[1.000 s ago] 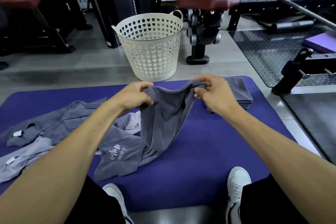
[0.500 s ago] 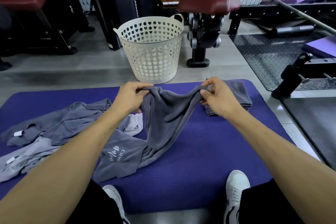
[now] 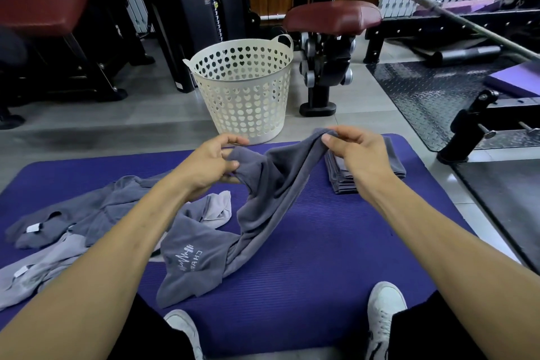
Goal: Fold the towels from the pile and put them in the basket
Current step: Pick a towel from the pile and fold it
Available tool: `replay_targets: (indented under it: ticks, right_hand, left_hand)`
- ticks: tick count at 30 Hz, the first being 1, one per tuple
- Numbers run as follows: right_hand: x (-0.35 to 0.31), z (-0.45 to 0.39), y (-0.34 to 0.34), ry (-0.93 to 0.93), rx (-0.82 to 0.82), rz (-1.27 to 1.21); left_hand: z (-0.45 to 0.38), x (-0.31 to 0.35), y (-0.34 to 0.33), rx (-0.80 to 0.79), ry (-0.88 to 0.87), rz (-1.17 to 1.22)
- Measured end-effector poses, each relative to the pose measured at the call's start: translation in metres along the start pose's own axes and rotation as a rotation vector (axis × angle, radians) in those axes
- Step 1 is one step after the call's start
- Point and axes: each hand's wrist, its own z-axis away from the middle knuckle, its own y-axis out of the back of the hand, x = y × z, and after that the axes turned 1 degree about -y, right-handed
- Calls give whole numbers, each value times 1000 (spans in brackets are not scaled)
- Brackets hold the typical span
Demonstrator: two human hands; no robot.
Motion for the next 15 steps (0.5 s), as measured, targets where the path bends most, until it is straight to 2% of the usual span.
replay_targets:
  ticks: [3, 6, 9, 12, 15]
  right_hand:
    - [3, 0, -1, -22, -59, -32]
    - [6, -2, -3, -89, -27, -14]
    - [8, -2, -4, -118, 14, -11]
    - [8, -1, -4, -122, 4, -21]
    - [11, -1, -3, -61, -55, 161]
  left_hand:
    - [3, -1, 0, -7, 30, -31]
    - [-1, -3, -4, 155, 6, -14]
    - [-5, -6, -6, 286, 20, 117]
    - [-5, -5, -7, 296, 78, 198]
    - [-5, -9, -7, 246, 158, 108]
